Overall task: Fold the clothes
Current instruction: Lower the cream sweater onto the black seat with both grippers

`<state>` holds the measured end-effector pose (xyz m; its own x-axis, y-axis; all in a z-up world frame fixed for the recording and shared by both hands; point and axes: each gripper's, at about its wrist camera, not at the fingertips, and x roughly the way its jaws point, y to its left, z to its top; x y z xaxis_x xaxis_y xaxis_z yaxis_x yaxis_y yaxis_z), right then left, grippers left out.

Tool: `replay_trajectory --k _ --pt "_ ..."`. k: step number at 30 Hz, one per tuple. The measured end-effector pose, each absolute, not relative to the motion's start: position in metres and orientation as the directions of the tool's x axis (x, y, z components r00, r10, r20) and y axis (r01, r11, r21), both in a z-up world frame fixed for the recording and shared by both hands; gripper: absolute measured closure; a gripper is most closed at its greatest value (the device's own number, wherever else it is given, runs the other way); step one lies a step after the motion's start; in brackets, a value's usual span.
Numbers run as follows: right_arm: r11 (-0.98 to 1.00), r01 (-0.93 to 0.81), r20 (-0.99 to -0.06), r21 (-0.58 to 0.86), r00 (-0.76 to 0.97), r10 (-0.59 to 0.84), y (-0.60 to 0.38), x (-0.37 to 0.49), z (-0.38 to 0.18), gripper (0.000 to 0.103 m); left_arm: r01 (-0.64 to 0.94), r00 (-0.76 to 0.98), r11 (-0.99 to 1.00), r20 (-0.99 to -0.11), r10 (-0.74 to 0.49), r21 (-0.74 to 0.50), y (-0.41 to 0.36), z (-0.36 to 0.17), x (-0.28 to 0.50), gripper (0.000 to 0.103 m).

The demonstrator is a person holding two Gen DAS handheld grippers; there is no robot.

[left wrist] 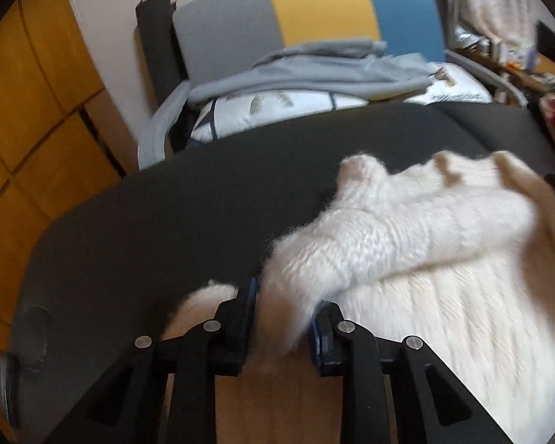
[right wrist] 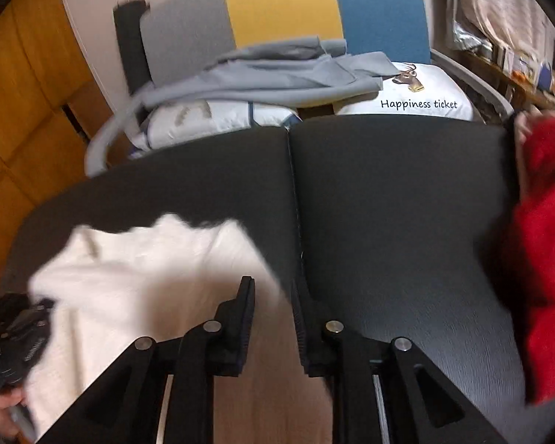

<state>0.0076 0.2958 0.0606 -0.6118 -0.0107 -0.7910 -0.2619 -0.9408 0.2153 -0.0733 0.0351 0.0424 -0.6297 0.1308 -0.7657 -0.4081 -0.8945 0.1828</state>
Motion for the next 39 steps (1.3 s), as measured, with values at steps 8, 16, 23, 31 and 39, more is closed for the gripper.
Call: replay_trajectory --k 8,16,23,31,39 --pt "-0.926 -0.194 -0.778 0.323 -0.611 -0.143 0.290 0.164 0.085 0.079 -0.306 -0.670 -0.946 -0.731 0.132 0.110 -0.038 0.081 0.017 0.034" --pt "-0.943 -0.040 -0.864 0.330 -0.415 -0.285 0.231 0.245 0.074 0.077 -0.186 -0.652 -0.935 -0.750 -0.112 0.301 -0.058 0.048 0.084 0.034" --pt "-0.986 0.082 -0.918 0.145 -0.360 -0.165 0.171 0.242 0.054 0.073 -0.082 -0.581 -0.990 -0.813 -0.048 0.117 -0.083 0.029 0.078 0.023" --pt "-0.992 0.056 -0.907 0.111 -0.403 -0.124 0.180 0.256 0.061 0.092 -0.129 -0.635 -0.987 -0.756 0.158 -0.098 -0.094 0.053 0.093 0.017" --pt "-0.993 -0.087 -0.873 0.074 -0.487 -0.023 0.257 0.243 0.104 0.093 -0.193 -0.619 -0.968 -0.785 -0.009 0.163 -0.072 0.034 0.087 0.013"
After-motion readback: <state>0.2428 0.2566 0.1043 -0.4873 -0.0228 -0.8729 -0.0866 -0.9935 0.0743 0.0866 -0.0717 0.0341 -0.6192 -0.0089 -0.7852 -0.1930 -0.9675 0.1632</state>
